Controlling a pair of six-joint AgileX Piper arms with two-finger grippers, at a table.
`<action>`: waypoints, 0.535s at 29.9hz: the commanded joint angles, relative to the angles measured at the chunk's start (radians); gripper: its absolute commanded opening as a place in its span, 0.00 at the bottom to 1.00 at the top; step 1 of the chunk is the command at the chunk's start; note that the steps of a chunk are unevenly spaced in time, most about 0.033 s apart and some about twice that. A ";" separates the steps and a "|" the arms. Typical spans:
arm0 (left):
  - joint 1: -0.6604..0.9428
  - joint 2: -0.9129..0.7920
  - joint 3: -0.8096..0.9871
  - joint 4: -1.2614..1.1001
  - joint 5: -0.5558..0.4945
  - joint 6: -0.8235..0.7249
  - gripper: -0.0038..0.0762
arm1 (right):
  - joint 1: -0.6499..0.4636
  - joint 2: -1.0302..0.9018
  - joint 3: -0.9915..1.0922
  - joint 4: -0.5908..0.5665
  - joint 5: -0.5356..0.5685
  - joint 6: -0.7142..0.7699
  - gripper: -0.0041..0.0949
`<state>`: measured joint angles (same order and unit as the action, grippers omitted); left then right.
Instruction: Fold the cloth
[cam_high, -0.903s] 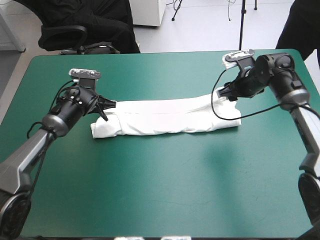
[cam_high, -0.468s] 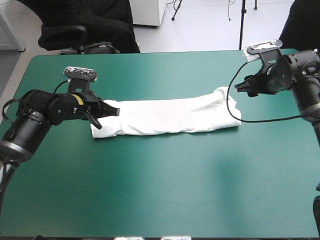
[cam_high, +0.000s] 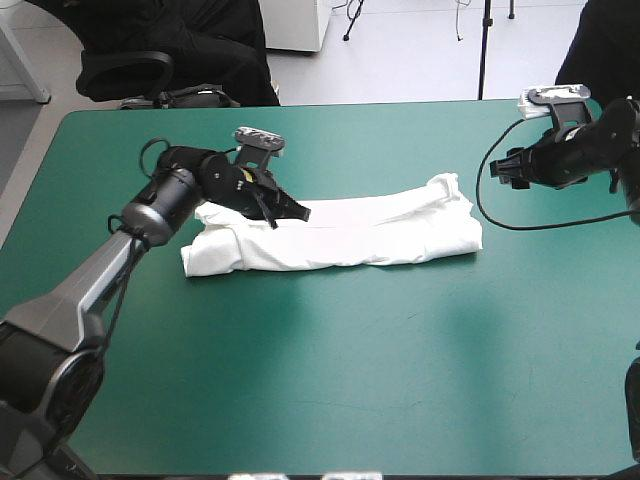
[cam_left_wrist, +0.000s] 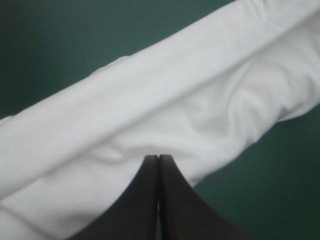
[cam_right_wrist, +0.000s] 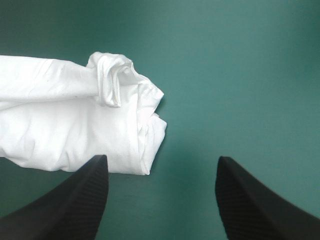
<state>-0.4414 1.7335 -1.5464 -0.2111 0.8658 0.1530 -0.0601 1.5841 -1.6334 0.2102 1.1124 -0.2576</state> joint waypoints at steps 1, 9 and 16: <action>-0.035 0.061 -0.114 -0.030 -0.032 0.008 0.03 | -0.009 -0.034 -0.024 0.037 -0.033 -0.041 0.64; -0.084 0.299 -0.219 -0.072 -0.013 0.007 0.03 | -0.009 -0.023 -0.024 0.040 -0.031 -0.060 0.64; -0.088 0.378 -0.244 -0.100 0.034 0.007 0.03 | -0.009 0.023 -0.024 0.052 0.007 -0.081 0.64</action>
<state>-0.5200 2.1372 -1.7712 -0.2701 0.8883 0.1650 -0.0620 1.6255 -1.6334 0.2373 1.1331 -0.3160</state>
